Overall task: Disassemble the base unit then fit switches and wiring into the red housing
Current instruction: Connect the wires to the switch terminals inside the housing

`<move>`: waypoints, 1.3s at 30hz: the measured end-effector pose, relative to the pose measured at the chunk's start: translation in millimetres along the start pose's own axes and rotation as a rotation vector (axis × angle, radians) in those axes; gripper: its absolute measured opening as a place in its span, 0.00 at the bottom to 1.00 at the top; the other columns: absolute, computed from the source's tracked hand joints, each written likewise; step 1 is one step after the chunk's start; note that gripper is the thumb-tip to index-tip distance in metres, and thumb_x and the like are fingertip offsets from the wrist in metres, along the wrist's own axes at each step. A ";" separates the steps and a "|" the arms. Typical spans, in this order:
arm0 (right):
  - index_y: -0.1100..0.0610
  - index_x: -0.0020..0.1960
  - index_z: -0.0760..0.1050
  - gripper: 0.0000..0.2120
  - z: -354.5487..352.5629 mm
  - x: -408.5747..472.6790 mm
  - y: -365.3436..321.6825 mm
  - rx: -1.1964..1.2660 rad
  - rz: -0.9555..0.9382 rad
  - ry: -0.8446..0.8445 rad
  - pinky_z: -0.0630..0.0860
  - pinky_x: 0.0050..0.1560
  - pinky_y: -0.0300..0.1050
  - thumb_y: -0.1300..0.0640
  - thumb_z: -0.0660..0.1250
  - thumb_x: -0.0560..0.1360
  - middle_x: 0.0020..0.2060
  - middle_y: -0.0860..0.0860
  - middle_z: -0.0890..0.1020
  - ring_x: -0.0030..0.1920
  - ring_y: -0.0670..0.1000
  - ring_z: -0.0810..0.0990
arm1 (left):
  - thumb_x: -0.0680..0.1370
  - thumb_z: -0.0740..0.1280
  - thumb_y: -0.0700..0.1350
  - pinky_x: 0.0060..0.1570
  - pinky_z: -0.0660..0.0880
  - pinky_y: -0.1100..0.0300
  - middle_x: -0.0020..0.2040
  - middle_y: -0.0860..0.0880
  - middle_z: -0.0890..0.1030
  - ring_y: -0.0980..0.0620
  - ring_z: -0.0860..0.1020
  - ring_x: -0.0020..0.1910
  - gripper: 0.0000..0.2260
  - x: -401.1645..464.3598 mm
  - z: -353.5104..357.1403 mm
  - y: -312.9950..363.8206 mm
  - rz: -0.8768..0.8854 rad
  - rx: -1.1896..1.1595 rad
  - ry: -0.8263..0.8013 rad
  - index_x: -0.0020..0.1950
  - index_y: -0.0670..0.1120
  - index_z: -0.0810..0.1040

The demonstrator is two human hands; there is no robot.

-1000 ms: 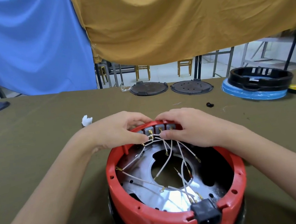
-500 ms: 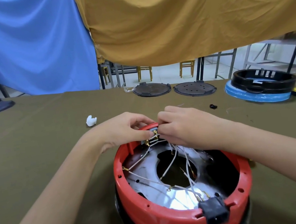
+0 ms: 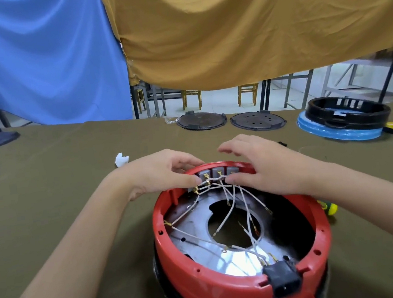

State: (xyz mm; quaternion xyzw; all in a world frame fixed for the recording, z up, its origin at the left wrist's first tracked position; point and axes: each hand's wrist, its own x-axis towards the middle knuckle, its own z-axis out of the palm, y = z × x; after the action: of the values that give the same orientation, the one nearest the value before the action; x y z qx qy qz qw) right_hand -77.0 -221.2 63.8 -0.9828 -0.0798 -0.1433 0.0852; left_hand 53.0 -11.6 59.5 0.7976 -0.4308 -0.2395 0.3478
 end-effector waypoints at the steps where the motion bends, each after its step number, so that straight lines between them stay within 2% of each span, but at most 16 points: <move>1: 0.48 0.68 0.71 0.21 0.4 0.2 2.2 0.013 0.037 -0.038 0.71 0.61 0.43 0.43 0.66 0.77 0.60 0.45 0.78 0.59 0.46 0.75 | 0.76 0.72 0.50 0.67 0.73 0.51 0.59 0.56 0.83 0.57 0.81 0.60 0.17 0.6 0.4 -0.3 0.014 -0.008 -0.009 0.65 0.55 0.79; 4: 0.48 0.62 0.76 0.14 3.0 5.7 7.2 0.065 0.043 -0.083 0.73 0.55 0.44 0.46 0.66 0.78 0.51 0.45 0.80 0.52 0.47 0.77 | 0.77 0.72 0.46 0.60 0.78 0.50 0.54 0.51 0.86 0.50 0.84 0.55 0.13 2.5 1.3 -1.3 0.030 -0.048 0.001 0.61 0.53 0.82; 7: 0.49 0.65 0.75 0.15 1.5 14.3 14.7 0.196 0.066 -0.149 0.70 0.54 0.33 0.49 0.67 0.79 0.54 0.42 0.79 0.53 0.42 0.77 | 0.77 0.73 0.45 0.51 0.79 0.57 0.48 0.50 0.87 0.50 0.85 0.49 0.10 2.0 1.2 -0.9 0.043 -0.041 0.034 0.58 0.53 0.83; 10: 0.49 0.65 0.76 0.14 0.6 21.9 19.6 0.368 0.088 -0.222 0.73 0.55 0.31 0.52 0.65 0.80 0.54 0.40 0.82 0.53 0.38 0.80 | 0.77 0.72 0.51 0.55 0.79 0.56 0.48 0.51 0.87 0.52 0.85 0.50 0.08 2.4 3.2 1.5 0.041 -0.026 0.081 0.55 0.54 0.85; 13: 0.45 0.58 0.79 0.08 10.5 27.6 20.8 0.326 0.099 -0.152 0.72 0.45 0.34 0.52 0.65 0.80 0.44 0.40 0.83 0.43 0.35 0.79 | 0.78 0.71 0.51 0.56 0.79 0.56 0.46 0.51 0.87 0.51 0.84 0.48 0.05 5.7 7.3 2.5 0.024 -0.002 0.182 0.51 0.55 0.86; 15: 0.45 0.54 0.80 0.07 14.8 29.5 21.4 0.320 0.122 -0.099 0.71 0.44 0.34 0.52 0.66 0.80 0.40 0.39 0.83 0.41 0.36 0.79 | 0.77 0.72 0.48 0.48 0.78 0.62 0.42 0.48 0.86 0.53 0.83 0.41 0.04 8.0 10.3 4.0 0.021 -0.011 0.219 0.49 0.53 0.87; 17: 0.47 0.54 0.81 0.07 15.7 30.0 22.2 0.333 0.127 -0.088 0.72 0.46 0.35 0.53 0.67 0.79 0.39 0.39 0.83 0.41 0.37 0.80 | 0.77 0.73 0.46 0.36 0.74 0.71 0.38 0.48 0.85 0.59 0.79 0.33 0.04 9.8 12.1 4.8 0.017 0.008 0.252 0.46 0.53 0.88; 20: 0.50 0.58 0.82 0.10 9.8 26.7 15.6 0.312 0.131 -0.109 0.73 0.50 0.37 0.54 0.67 0.79 0.45 0.41 0.84 0.46 0.38 0.80 | 0.76 0.74 0.46 0.30 0.70 0.73 0.33 0.50 0.84 0.61 0.76 0.28 0.04 9.5 12.6 7.3 -0.010 0.027 0.289 0.44 0.53 0.88; 22: 0.51 0.66 0.78 0.15 1.4 21.0 7.4 0.304 0.139 -0.106 0.73 0.60 0.41 0.53 0.66 0.80 0.57 0.44 0.82 0.56 0.42 0.79 | 0.76 0.74 0.46 0.32 0.73 0.70 0.35 0.50 0.85 0.60 0.77 0.30 0.03 6.3 13.6 11.6 -0.041 0.043 0.305 0.43 0.53 0.87; 24: 0.51 0.71 0.72 0.20 -10.8 4.4 -1.0 0.328 0.164 -0.009 0.71 0.67 0.46 0.50 0.65 0.80 0.66 0.46 0.77 0.63 0.45 0.76 | 0.75 0.74 0.46 0.36 0.75 0.64 0.35 0.51 0.85 0.58 0.79 0.32 0.03 2.9 15.0 15.3 -0.073 0.104 0.354 0.42 0.52 0.87; 26: 0.47 0.66 0.75 0.17 -24.9 -21.1 -6.2 0.331 0.155 0.082 0.74 0.64 0.47 0.46 0.65 0.78 0.61 0.42 0.78 0.60 0.43 0.77 | 0.75 0.72 0.46 0.38 0.76 0.60 0.35 0.52 0.85 0.55 0.82 0.37 0.05 -0.9 14.2 17.6 -0.113 0.232 0.437 0.40 0.52 0.85; 29: 0.40 0.50 0.80 0.14 -43.6 -68.0 -14.6 0.324 0.195 -0.024 0.78 0.50 0.39 0.35 0.64 0.71 0.48 0.34 0.79 0.48 0.39 0.81 | 0.74 0.69 0.46 0.34 0.71 0.62 0.33 0.53 0.83 0.55 0.80 0.37 0.07 -12.8 18.4 18.3 -0.242 0.412 0.578 0.36 0.49 0.82; 30: 0.40 0.48 0.80 0.14 -46.7 -78.9 -16.5 0.318 0.231 -0.058 0.77 0.47 0.37 0.34 0.64 0.70 0.46 0.33 0.79 0.46 0.38 0.81 | 0.74 0.67 0.46 0.38 0.71 0.61 0.33 0.50 0.83 0.52 0.80 0.37 0.09 -16.4 21.9 18.6 -0.278 0.468 0.599 0.37 0.46 0.82; 33: 0.45 0.42 0.82 0.08 -44.0 -88.8 -18.1 0.255 0.331 -0.117 0.77 0.40 0.36 0.42 0.68 0.73 0.41 0.39 0.83 0.42 0.41 0.81 | 0.76 0.64 0.50 0.56 0.74 0.53 0.37 0.45 0.83 0.44 0.81 0.40 0.12 -27.0 31.4 21.5 -0.348 0.510 0.597 0.44 0.41 0.77; 36: 0.48 0.38 0.83 0.06 -46.3 -80.9 -15.4 0.176 0.396 -0.123 0.79 0.38 0.39 0.51 0.70 0.73 0.37 0.44 0.84 0.37 0.44 0.82 | 0.76 0.63 0.54 0.50 0.75 0.54 0.42 0.47 0.82 0.46 0.80 0.45 0.11 -36.2 35.2 25.9 -0.340 0.476 0.606 0.50 0.46 0.73; 39: 0.50 0.38 0.84 0.06 -53.0 -75.1 -15.6 0.106 0.418 -0.190 0.76 0.34 0.34 0.52 0.71 0.72 0.36 0.44 0.85 0.38 0.42 0.82 | 0.79 0.61 0.55 0.48 0.73 0.54 0.47 0.47 0.81 0.46 0.79 0.50 0.09 -39.2 44.0 21.5 -0.316 0.436 0.601 0.52 0.50 0.72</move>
State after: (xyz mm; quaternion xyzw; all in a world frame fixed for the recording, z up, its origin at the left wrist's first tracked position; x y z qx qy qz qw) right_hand -165.0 -226.1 94.0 -0.9812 0.1102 -0.0249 0.1568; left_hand -8.4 -1.9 50.8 0.9436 -0.2225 0.0508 0.2398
